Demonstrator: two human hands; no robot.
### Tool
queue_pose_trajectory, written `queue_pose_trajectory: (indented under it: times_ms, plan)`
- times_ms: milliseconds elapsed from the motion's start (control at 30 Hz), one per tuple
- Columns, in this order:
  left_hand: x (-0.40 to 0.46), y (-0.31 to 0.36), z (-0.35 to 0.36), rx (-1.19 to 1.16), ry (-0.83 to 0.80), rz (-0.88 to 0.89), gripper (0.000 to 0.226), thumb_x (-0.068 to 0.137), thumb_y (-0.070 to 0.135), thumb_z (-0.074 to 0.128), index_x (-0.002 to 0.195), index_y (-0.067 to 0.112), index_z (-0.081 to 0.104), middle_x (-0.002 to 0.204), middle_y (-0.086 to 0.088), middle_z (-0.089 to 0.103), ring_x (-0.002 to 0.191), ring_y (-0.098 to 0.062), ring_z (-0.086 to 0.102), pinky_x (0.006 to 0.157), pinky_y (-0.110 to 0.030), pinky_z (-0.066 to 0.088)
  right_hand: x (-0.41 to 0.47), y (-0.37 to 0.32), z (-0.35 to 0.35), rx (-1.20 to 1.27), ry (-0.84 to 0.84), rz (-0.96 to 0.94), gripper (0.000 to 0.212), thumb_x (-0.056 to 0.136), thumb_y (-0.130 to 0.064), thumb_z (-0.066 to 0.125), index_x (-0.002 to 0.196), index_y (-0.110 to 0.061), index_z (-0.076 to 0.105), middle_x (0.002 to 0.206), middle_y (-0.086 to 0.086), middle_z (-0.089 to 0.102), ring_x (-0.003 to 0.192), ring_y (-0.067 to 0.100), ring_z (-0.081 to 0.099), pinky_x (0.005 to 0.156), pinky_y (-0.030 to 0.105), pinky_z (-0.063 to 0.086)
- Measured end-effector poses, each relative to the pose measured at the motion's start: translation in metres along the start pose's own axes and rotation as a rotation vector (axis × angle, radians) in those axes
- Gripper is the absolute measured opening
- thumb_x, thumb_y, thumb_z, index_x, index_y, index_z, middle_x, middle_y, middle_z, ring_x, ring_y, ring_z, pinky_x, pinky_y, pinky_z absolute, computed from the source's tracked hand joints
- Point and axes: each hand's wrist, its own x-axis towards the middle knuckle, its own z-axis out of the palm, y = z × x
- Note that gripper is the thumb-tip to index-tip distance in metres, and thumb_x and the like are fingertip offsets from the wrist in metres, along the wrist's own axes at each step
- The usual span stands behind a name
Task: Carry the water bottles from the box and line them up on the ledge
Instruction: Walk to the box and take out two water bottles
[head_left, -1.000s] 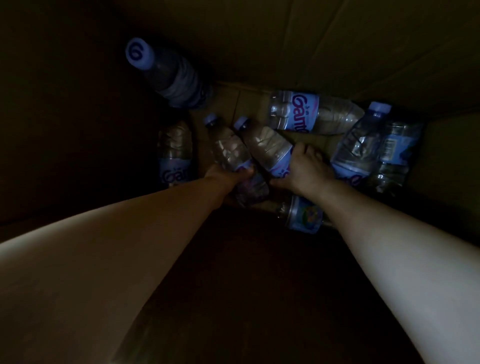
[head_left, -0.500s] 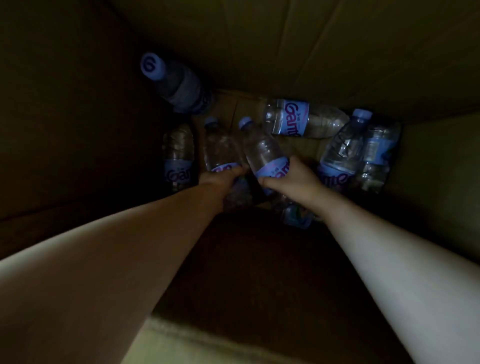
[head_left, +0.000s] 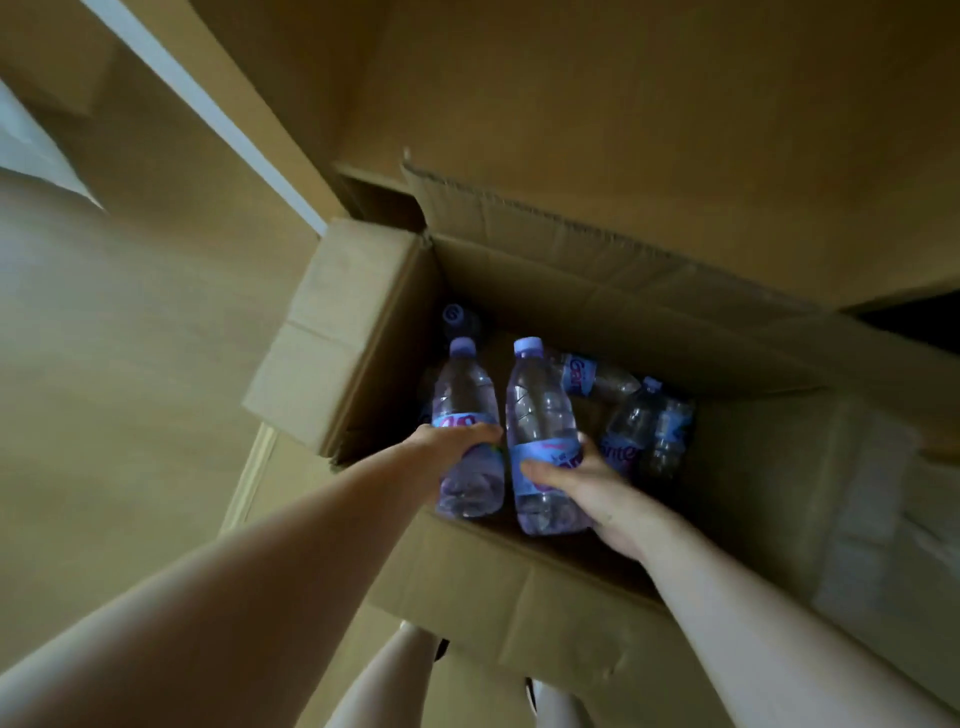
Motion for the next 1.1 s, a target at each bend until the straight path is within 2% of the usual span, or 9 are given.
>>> queue_pose_trajectory:
  times_ms: [67,167,300,500,533,667,833,933,1100]
  plan:
    - [-0.041,0.003,-0.016,-0.006,-0.020,0.078,0.070,0.077,0.025,0.078,0.132,-0.007,0.048,0.105,-0.023,0.057,0.091,-0.033,0.056,0.082,-0.042,0.051,-0.034,-0.017,0.008,0.018,-0.047,-0.022,0.046,0.078,-0.013,0.079,0.115,-0.020,0.053,0.110,0.010,0.069,0.098,0.027,0.069,0.086,0.040,0.056]
    - [-0.104,-0.001,-0.037,-0.022,0.068,0.196,0.079,0.063,0.027,0.087,0.125,-0.008,0.050,0.094,-0.024,0.057,0.080,-0.034,0.057,0.069,-0.040,0.050,-0.081,-0.048,0.023,-0.099,-0.068,-0.090,0.045,0.078,-0.011,0.079,0.112,-0.017,0.051,0.103,0.008,0.067,0.088,0.020,0.068,0.075,0.031,0.056]
    - [-0.182,-0.019,-0.068,-0.128,0.242,0.291,0.060,0.067,0.015,0.085,0.115,0.003,0.050,0.108,-0.020,0.062,0.092,-0.034,0.064,0.077,-0.045,0.055,-0.146,-0.094,0.054,-0.360,-0.049,-0.203,0.057,0.076,-0.017,0.082,0.117,-0.017,0.043,0.109,0.006,0.061,0.095,0.019,0.063,0.085,0.033,0.052]
    - [-0.291,-0.053,-0.144,-0.281,0.401,0.383,0.047,0.067,0.019,0.082,0.102,0.010,0.051,0.099,-0.018,0.062,0.080,-0.031,0.065,0.055,-0.036,0.054,-0.248,-0.151,0.122,-0.590,-0.050,-0.368,0.066,0.075,-0.022,0.080,0.126,-0.014,0.039,0.117,0.009,0.057,0.105,0.026,0.060,0.092,0.042,0.053]
    - [-0.306,-0.056,-0.159,-0.311,0.429,0.392,0.049,0.067,0.018,0.082,0.105,0.007,0.053,0.102,-0.020,0.063,0.081,-0.032,0.066,0.056,-0.037,0.055,-0.262,-0.160,0.135,-0.628,-0.071,-0.390,0.068,0.075,-0.022,0.081,0.127,-0.015,0.037,0.118,0.009,0.056,0.106,0.026,0.060,0.094,0.044,0.053]
    - [-0.357,-0.071,-0.222,-0.409,0.544,0.435,0.061,0.064,0.021,0.083,0.112,0.006,0.049,0.107,-0.018,0.062,0.095,-0.035,0.065,0.082,-0.049,0.057,-0.310,-0.188,0.199,-0.792,-0.100,-0.563,0.079,0.073,-0.023,0.081,0.135,-0.015,0.032,0.121,0.006,0.054,0.108,0.024,0.057,0.093,0.038,0.050]
    - [-0.408,-0.096,-0.308,-0.439,0.733,0.492,0.060,0.065,0.031,0.084,0.108,0.011,0.046,0.101,-0.008,0.062,0.094,-0.028,0.062,0.081,-0.041,0.055,-0.360,-0.206,0.304,-0.839,-0.103,-0.762,0.078,0.072,-0.029,0.080,0.133,-0.018,0.034,0.118,-0.001,0.056,0.105,0.021,0.057,0.091,0.033,0.047]
    - [-0.439,-0.111,-0.361,-0.472,0.821,0.508,0.058,0.068,0.031,0.082,0.106,0.012,0.043,0.102,-0.007,0.061,0.097,-0.028,0.060,0.084,-0.037,0.051,-0.389,-0.207,0.368,-0.815,-0.140,-0.854,0.071,0.071,-0.027,0.080,0.127,-0.018,0.037,0.105,-0.006,0.056,0.100,0.021,0.060,0.090,0.039,0.050]
    - [-0.476,-0.129,-0.446,-0.573,0.963,0.570,0.057,0.072,0.027,0.083,0.106,0.012,0.039,0.106,-0.008,0.059,0.095,-0.026,0.059,0.078,-0.032,0.046,-0.421,-0.209,0.469,-0.833,-0.178,-0.989,0.070,0.071,-0.028,0.079,0.126,-0.015,0.037,0.115,0.003,0.054,0.098,0.026,0.061,0.087,0.045,0.052]
